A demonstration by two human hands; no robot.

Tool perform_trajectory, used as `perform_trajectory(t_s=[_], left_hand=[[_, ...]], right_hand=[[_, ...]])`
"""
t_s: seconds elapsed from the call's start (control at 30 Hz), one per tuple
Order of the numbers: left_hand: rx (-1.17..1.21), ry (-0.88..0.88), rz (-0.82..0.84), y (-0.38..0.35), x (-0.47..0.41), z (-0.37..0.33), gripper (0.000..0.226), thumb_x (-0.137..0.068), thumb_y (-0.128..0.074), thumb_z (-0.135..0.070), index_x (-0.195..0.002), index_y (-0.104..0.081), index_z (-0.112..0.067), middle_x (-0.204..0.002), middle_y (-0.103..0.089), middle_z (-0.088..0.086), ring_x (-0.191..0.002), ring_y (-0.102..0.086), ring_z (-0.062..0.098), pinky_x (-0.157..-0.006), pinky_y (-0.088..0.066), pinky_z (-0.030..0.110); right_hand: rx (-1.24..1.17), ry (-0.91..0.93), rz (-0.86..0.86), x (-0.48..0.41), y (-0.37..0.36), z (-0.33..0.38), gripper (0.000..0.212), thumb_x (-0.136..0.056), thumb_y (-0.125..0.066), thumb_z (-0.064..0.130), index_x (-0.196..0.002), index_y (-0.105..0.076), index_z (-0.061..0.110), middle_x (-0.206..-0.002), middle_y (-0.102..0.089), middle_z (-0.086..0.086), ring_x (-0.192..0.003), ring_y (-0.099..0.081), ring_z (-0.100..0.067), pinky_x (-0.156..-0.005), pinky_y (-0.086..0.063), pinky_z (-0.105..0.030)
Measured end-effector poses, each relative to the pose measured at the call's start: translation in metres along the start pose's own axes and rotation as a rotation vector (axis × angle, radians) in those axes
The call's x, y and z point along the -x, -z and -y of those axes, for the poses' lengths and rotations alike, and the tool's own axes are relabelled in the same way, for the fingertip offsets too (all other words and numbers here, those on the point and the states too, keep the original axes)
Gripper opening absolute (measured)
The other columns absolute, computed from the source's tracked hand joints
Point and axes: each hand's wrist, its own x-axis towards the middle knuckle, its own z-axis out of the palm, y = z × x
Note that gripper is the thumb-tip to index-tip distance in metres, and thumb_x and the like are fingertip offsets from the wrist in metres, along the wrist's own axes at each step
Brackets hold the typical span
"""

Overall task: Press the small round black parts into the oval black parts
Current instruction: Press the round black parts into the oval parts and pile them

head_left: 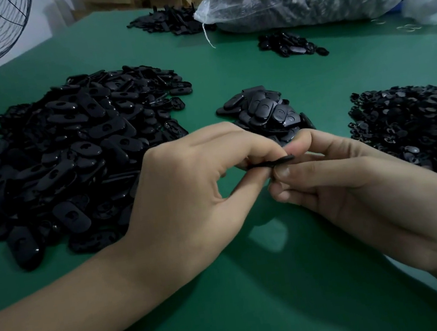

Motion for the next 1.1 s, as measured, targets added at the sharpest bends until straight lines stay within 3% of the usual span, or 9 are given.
perform_trajectory(t_s=[0.13,0.37,0.53,0.6,0.67,0.83,1.0,1.1], left_hand=[[-0.001,0.043,-0.026,0.0,0.002,0.01,0.019,-0.085,-0.081,-0.007,-0.096,-0.079,-0.023,-0.087,-0.073,-0.01,-0.08,-0.069,0.007,-0.069,-0.053,0.026],[0.018,0.048,-0.04,-0.003,0.001,0.009,0.019,-0.085,-0.08,-0.009,-0.095,-0.078,-0.026,-0.086,-0.072,-0.012,-0.081,-0.069,0.007,-0.067,-0.052,0.026],[0.119,0.18,-0.02,-0.003,0.001,0.01,0.018,-0.085,-0.081,-0.016,-0.092,-0.076,-0.032,-0.085,-0.072,-0.012,-0.08,-0.071,0.012,-0.062,-0.051,0.033],[0.19,0.255,0.015,-0.005,0.003,0.013,0.021,-0.085,-0.082,-0.017,-0.095,-0.076,-0.035,-0.087,-0.073,-0.011,-0.08,-0.071,0.011,-0.064,-0.05,0.036],[0.226,0.284,0.046,-0.006,0.004,0.015,0.027,-0.084,-0.083,-0.021,-0.105,-0.075,-0.036,-0.091,-0.073,-0.013,-0.081,-0.072,0.008,-0.068,-0.05,0.033],[0.162,0.187,0.163,-0.008,-0.001,0.017,0.054,-0.078,-0.087,-0.026,-0.129,-0.071,-0.032,-0.095,-0.07,-0.015,-0.09,-0.067,0.006,-0.079,-0.05,0.022],[0.301,0.254,0.307,-0.004,-0.011,0.025,0.048,-0.075,-0.09,-0.031,-0.121,-0.073,-0.036,-0.089,-0.073,-0.01,-0.088,-0.071,0.013,-0.074,-0.055,0.033],[0.225,0.185,0.291,-0.003,-0.021,0.027,0.044,-0.074,-0.089,-0.042,-0.115,-0.076,-0.033,-0.087,-0.073,-0.012,-0.086,-0.071,0.008,-0.067,-0.051,0.018]], right_hand=[[-0.03,0.003,-0.041,0.001,-0.003,-0.001,0.019,-0.066,-0.078,0.002,-0.076,-0.073,0.018,-0.086,-0.073,-0.01,-0.074,-0.071,-0.018,-0.078,-0.059,-0.025],[0.003,0.018,-0.084,0.001,-0.005,-0.003,0.026,-0.063,-0.081,-0.004,-0.079,-0.073,0.016,-0.087,-0.073,-0.013,-0.074,-0.07,-0.02,-0.077,-0.059,-0.026],[0.205,0.139,-0.15,0.0,-0.007,-0.004,0.008,-0.075,-0.076,0.015,-0.082,-0.073,0.018,-0.089,-0.073,-0.02,-0.073,-0.069,-0.022,-0.079,-0.059,-0.033],[0.33,0.197,-0.192,-0.001,-0.006,-0.004,0.012,-0.078,-0.08,0.023,-0.084,-0.073,0.015,-0.086,-0.074,-0.019,-0.072,-0.07,-0.023,-0.08,-0.059,-0.036],[0.39,0.221,-0.231,-0.002,-0.006,-0.005,0.019,-0.08,-0.081,0.029,-0.084,-0.073,0.012,-0.083,-0.073,-0.018,-0.07,-0.069,-0.023,-0.079,-0.059,-0.038],[0.337,0.195,-0.281,-0.005,-0.003,-0.006,0.015,-0.085,-0.073,0.026,-0.074,-0.073,0.016,-0.07,-0.066,-0.008,-0.06,-0.06,-0.017,-0.064,-0.055,-0.025],[0.418,0.169,-0.28,-0.005,0.003,-0.005,0.02,-0.093,-0.069,0.023,-0.073,-0.07,0.017,-0.067,-0.062,-0.006,-0.057,-0.053,-0.015,-0.054,-0.044,-0.022],[0.391,0.154,-0.275,-0.006,0.007,-0.002,0.02,-0.095,-0.067,0.027,-0.078,-0.07,0.016,-0.071,-0.064,-0.005,-0.058,-0.054,-0.015,-0.05,-0.04,-0.022]])
